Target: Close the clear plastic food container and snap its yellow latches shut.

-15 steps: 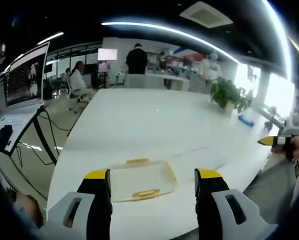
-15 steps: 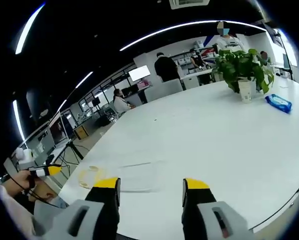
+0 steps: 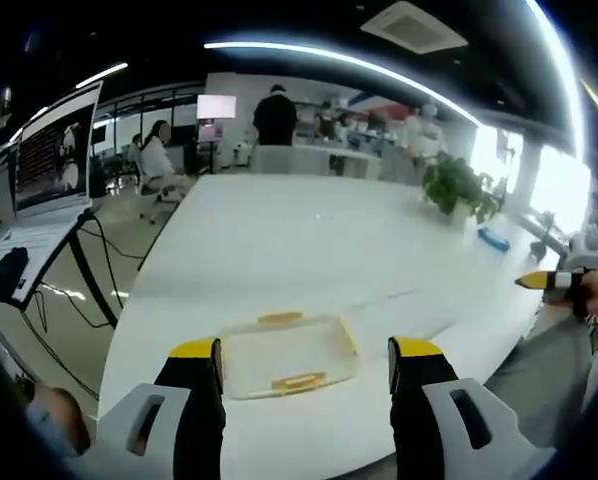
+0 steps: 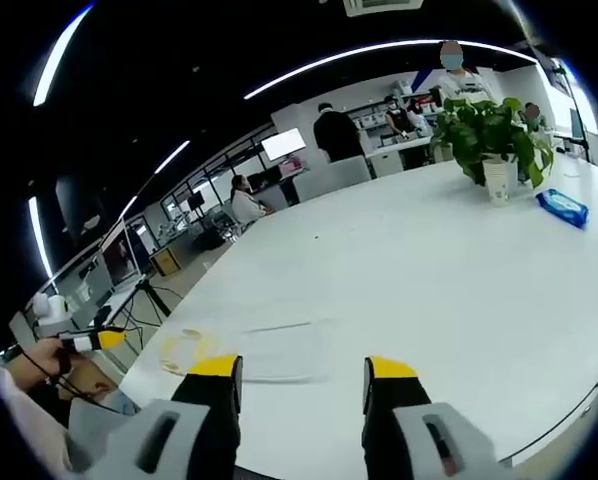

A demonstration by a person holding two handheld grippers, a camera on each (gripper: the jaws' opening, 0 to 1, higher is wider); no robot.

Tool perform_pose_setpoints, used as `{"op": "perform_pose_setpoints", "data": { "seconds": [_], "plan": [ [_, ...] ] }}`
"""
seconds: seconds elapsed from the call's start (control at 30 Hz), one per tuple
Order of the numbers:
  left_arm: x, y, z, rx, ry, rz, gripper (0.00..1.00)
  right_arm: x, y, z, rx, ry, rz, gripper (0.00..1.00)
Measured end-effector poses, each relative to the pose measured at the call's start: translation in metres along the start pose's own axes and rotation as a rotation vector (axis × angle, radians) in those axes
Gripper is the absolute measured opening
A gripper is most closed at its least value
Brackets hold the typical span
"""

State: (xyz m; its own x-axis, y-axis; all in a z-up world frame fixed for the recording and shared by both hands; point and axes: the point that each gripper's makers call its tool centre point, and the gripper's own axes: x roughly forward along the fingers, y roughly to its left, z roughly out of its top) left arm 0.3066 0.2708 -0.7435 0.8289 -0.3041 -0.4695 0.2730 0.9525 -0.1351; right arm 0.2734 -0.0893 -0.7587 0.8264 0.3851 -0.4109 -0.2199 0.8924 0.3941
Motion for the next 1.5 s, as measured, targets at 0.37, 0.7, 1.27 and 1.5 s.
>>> {"op": "perform_pose_setpoints", "data": {
  "seconds": [0.37,0.7,1.27,1.5],
  "plan": [
    [0.001,0.004,-0.003,0.004,0.012,-0.006,0.66,0.003,0.01,-0.004,0.008,0.006,0.015,0.48],
    [0.009,0.001,-0.002,0.007,0.014,-0.02,0.65,0.001,0.01,-0.009,0.011,0.015,0.011,0.48],
    [0.016,0.0,0.0,0.036,0.032,-0.036,0.65,0.005,0.016,-0.012,0.011,0.023,0.028,0.48],
    [0.018,0.002,-0.001,0.04,0.038,-0.029,0.65,0.008,0.017,-0.017,-0.077,0.066,0.011,0.48]
  ]
}}
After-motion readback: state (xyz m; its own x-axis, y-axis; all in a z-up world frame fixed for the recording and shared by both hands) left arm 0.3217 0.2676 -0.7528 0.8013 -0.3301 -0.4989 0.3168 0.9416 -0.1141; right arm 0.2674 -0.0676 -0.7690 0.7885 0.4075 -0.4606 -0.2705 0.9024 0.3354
